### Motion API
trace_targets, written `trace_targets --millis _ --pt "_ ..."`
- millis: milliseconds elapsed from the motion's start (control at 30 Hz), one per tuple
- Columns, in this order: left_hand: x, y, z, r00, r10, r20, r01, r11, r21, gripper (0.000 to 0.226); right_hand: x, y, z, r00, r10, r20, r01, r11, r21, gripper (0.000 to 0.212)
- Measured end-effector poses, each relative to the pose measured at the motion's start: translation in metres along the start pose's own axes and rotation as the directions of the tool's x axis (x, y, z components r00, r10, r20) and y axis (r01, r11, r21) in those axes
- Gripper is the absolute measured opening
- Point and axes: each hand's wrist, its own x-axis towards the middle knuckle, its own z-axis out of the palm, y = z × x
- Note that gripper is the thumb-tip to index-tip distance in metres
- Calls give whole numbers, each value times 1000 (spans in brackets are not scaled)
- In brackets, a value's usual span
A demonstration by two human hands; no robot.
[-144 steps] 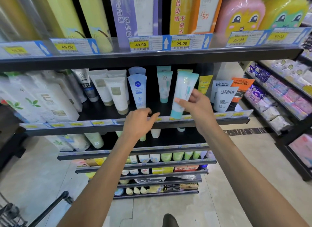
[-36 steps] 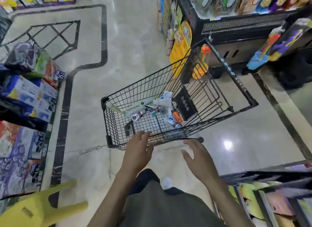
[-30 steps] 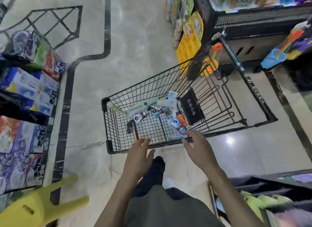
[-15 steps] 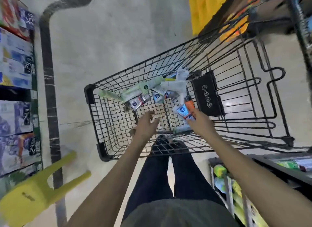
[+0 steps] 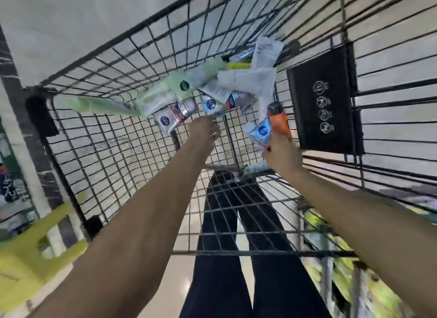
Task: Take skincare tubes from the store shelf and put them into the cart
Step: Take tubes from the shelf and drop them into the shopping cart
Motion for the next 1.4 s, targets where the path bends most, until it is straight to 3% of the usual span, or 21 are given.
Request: trace_targets --millis 133,233,333,433,533,600,700,900,1033,1167,1233,1333,1400 --pt "16 -2 5 999 22 35 -18 994 -111 28 6 0 11 992 28 -125 -32 999 -31 55" --pt "18 -3 6 999 35 3 -35 987 -156 14 15 1 14 990 35 -134 -40 998 -39 60" --pt "17 -5 3 998 41 44 -31 977 -211 25 17 1 15 991 55 -118 -56 998 -4 61" --pt "7 -14 -5 995 77 61 -61 972 -226 28 9 -4 15 996 78 -52 -72 992 99 65" --pt "-4 -23 -19 988 147 47 -136 973 -189 22 -1 -10 10 994 103 -21 -92 947 308 70" --pt "-17 -26 -28 981 187 43 -181 977 -114 9 -11 -14 1 993 117 -7 -102 886 452 69" --pt "-45 -27 -44 970 233 65 -229 971 -71 9 -28 -22 -23 983 168 76 -176 726 665 66" --pt "-127 -12 -66 952 288 105 -271 950 -154 13 -80 -34 -89 980 116 162 -195 385 902 61" --pt "-195 -2 -65 932 343 120 -310 923 -229 31 -130 -35 -133 992 -2 125 -121 245 962 58" --pt "-264 -3 -62 941 307 145 -272 937 -221 28 -185 -31 -172 989 -107 101 -85 148 985 60" --pt "-298 -6 -63 919 323 227 -278 937 -210 22 -214 -29 -190 987 -142 80 -63 114 991 68" --pt "-341 -10 -71 878 315 360 -259 946 -195 36 -256 -27 -208 991 -136 11 -2 62 998 67" --pt "-372 -10 -78 844 302 443 -250 953 -173 33 -278 -24 -217 992 -118 -39 40 6 999 66"
